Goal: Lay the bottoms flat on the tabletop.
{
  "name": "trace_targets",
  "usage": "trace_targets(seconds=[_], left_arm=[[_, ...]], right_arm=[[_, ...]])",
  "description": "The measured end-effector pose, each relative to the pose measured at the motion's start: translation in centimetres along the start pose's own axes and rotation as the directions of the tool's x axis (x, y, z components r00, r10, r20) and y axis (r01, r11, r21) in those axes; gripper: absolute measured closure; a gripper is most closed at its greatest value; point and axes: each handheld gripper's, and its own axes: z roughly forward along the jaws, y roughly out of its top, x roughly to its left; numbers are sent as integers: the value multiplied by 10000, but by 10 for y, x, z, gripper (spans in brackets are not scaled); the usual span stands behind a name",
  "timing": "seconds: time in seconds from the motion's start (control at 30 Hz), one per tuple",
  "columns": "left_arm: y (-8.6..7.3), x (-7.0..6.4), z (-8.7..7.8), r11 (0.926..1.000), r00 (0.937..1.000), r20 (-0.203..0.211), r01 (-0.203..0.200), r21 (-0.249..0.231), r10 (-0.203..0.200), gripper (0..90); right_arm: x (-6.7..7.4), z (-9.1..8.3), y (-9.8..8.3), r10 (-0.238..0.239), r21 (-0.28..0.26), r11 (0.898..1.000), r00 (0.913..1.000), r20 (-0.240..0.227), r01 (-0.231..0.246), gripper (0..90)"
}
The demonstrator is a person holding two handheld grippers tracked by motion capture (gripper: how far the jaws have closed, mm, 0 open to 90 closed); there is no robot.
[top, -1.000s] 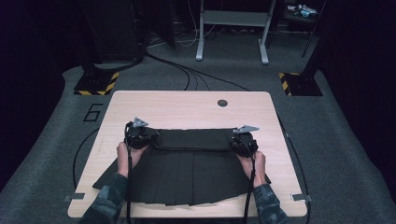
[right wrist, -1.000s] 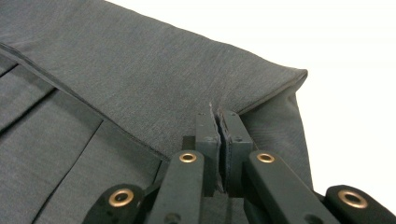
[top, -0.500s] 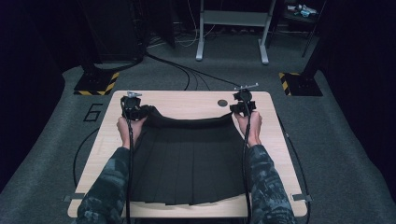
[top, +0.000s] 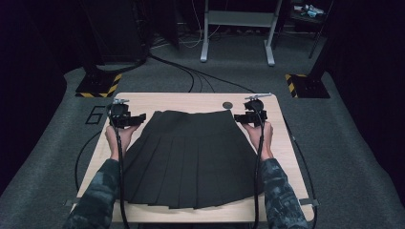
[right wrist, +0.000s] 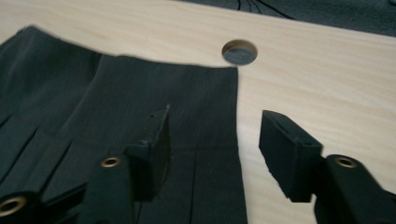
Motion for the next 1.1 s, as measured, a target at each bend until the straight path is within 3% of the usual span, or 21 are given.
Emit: trace_targets(seconds=[0.27,0.6,0.73,0.83,0.9,1.1], left_arm=[[-41,8,-29,9988,9988,241,-425,232,419,269],[-103,13,-69,9956,9967,530,-646,674,610,287],[-134,13,-81,9932,9970,529,-606,994,556,338],[-155,11,-86,9865,9962,266,-863,1395,834,393],[-170,12,-86,9807,9954,225,-952,1707,927,484],[-191,4,-92,9818,9940,533,-1027,1600,953,620]], right_arm=[[10,-17,-41,-582,-17,9983,9977,-348,582,268],[11,-34,-92,-673,72,9977,9966,-471,677,202],[15,-38,-110,-699,228,9972,9971,-291,705,157],[16,-39,-122,-803,276,9963,9965,-230,809,150],[16,-39,-130,-826,357,9959,9964,-195,832,148],[15,-32,-148,-666,612,9958,9972,-335,686,145]])
